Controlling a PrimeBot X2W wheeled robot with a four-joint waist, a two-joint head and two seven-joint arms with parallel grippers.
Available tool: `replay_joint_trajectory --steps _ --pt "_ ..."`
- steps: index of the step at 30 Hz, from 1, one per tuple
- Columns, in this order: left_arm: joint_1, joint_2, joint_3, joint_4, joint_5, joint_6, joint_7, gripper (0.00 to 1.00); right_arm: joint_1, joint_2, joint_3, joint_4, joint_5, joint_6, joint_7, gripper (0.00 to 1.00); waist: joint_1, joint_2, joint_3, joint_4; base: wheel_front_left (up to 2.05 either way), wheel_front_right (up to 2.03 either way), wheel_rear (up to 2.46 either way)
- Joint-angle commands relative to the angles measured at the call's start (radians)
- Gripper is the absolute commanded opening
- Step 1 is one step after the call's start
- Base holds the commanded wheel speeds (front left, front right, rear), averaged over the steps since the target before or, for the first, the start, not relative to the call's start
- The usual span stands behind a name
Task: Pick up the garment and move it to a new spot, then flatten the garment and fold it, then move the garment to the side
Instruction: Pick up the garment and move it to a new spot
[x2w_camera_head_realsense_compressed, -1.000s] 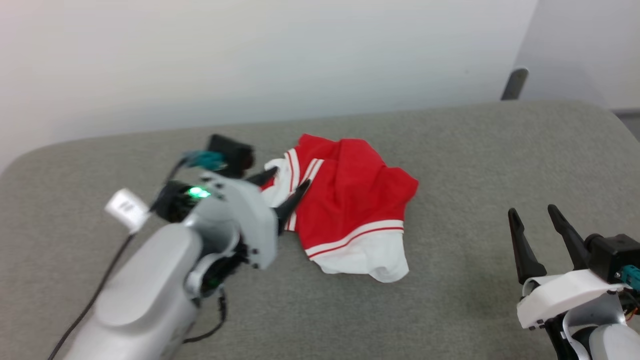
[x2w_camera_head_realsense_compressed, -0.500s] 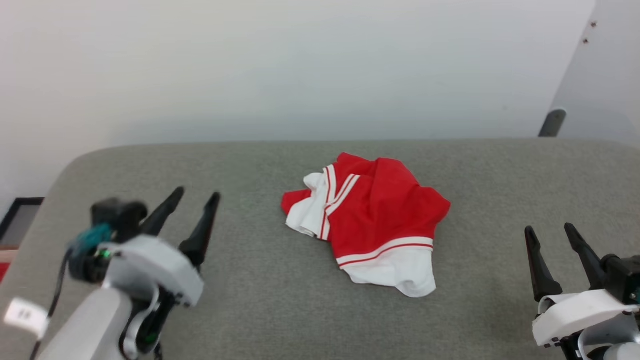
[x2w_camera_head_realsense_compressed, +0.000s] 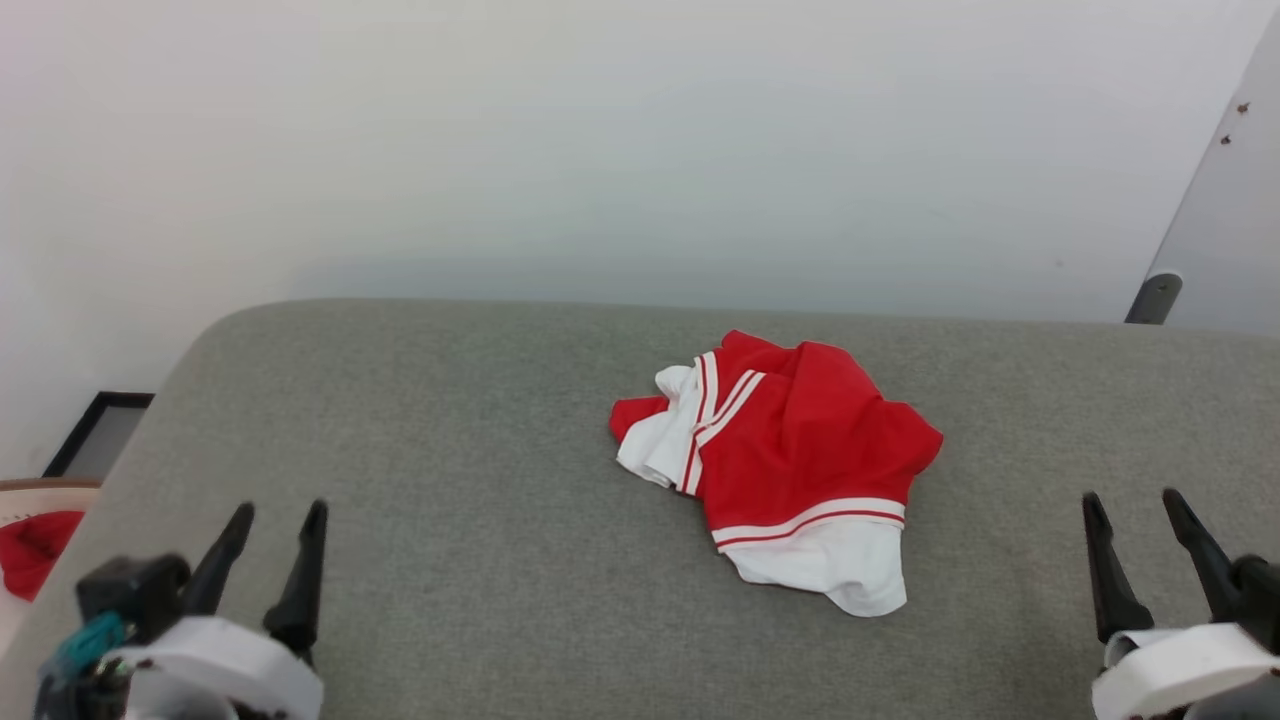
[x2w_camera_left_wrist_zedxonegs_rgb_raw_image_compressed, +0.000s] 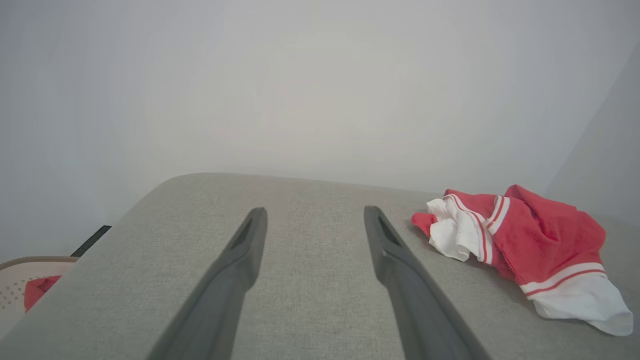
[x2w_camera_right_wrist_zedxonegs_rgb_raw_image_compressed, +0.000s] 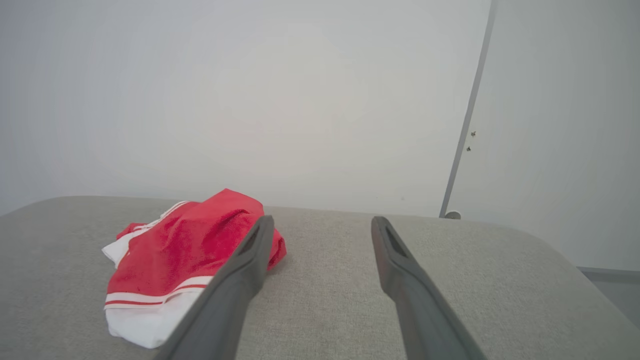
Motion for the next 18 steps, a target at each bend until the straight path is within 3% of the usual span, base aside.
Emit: replay_joint_trajectory --steps 1,18 --pt "0.028 -0.004 0.018 0.005 0.004 -0.005 -0.008 1.0 0.019 -0.002 -0.011 0.007 -0.009 0.0 -0.006 1.0 0.0 0.0 -0.005 0.009 0.0 0.0 0.0" --pt "0.165 -0.109 0.241 -0.037 0.125 -0.072 -0.012 1.0 0.068 0.017 -0.058 0.011 -0.012 0.0 -0.019 1.0 0.0 0.0 -0.016 0.025 0.0 0.0 0.0"
